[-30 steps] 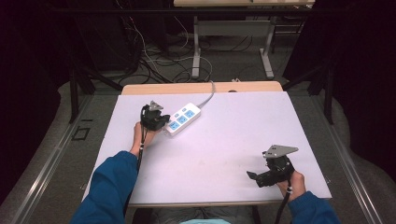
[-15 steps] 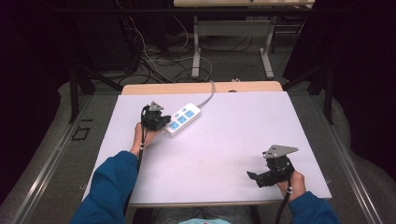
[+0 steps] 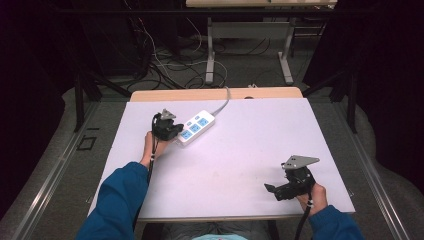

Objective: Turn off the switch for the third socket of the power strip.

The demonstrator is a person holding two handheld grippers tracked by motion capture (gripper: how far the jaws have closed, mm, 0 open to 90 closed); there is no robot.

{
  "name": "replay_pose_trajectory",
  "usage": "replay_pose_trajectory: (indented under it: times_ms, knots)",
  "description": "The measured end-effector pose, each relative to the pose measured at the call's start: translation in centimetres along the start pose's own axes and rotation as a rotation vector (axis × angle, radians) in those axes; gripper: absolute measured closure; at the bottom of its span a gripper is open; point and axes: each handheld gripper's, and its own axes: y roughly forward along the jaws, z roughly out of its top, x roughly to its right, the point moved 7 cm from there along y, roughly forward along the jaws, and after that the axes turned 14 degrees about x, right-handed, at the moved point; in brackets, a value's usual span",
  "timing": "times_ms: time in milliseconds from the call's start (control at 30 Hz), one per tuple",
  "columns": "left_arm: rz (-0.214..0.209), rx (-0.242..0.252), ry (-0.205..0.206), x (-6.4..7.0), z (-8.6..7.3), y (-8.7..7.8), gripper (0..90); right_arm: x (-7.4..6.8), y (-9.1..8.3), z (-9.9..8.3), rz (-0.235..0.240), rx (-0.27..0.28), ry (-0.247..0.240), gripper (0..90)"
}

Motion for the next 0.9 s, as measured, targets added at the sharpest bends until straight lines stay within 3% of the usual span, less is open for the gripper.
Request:
replay_pose_trajectory:
  times_ms: [167,267,433,467,900]
  knots:
    - [0.017,0.014,0.000,0.00,0.00,0.12,90.0,-0.06,0.06,0.00,-0.002,0.001,0.006,2.4]
    - [0.005,0.000,-0.003,0.01,-0.05,0.00,90.0,-0.03,0.08,0.01,-0.005,0.007,0.004,2.4]
    - [0.016,0.018,0.001,0.03,0.00,0.16,90.0,-0.07,0.14,0.01,-0.003,0.010,0.002,2.3]
    - [0.002,-0.004,0.002,0.02,-0.03,-0.02,90.0,-0.03,0.13,0.02,0.003,0.009,-0.004,2.3]
    - [0.011,0.022,-0.008,-0.03,-0.05,0.13,90.0,-0.02,0.15,0.01,-0.002,0.009,0.003,2.3]
